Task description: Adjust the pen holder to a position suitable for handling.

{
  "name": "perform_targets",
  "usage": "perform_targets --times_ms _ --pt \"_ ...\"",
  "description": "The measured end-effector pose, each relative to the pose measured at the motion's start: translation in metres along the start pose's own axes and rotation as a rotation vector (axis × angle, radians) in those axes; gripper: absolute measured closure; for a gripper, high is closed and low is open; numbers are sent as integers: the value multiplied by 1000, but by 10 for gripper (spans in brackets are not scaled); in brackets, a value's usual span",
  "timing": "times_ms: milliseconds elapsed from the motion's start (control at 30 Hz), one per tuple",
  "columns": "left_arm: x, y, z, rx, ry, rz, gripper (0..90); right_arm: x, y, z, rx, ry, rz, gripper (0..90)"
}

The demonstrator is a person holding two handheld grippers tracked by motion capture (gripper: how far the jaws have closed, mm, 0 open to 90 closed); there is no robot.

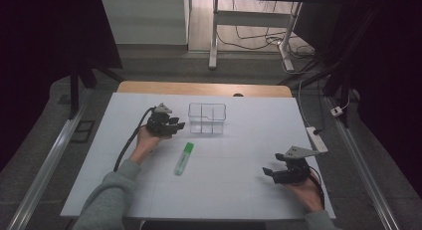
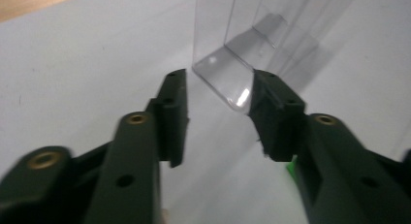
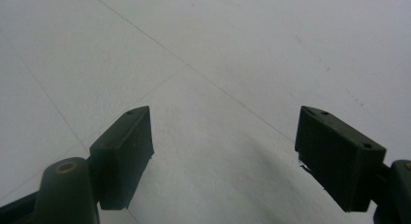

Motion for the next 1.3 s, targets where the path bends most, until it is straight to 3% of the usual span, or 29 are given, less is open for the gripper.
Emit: perform_targets --times_ms 100,433,733,1000,1300 --pt "2 -6 -7 0 14 3 470 -2 1 -1 -3 -3 -7 210" --pt "4 -15 -23 22 34 -10 361 -5 2 1 -8 -10 -13 211" --pt "9 -20 -39 20 65 -18 318 -8 2 -1 -7 -22 -13 212" --pt "9 -33 -50 19 115 5 279 -8 2 1 -12 -20 -18 210" --pt "13 -48 -52 51 121 -30 308 -7 4 1 -6 -7 -28 209"
Point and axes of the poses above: each handheld gripper's, and its own axes: z roughly forward along the jaws, x roughly out of its underside, y roughly to its left, the point moved 3 cm from there along z, roughly forward along the jaws, and after that the axes turned 9 degrees about z, right-handed, at the moved point
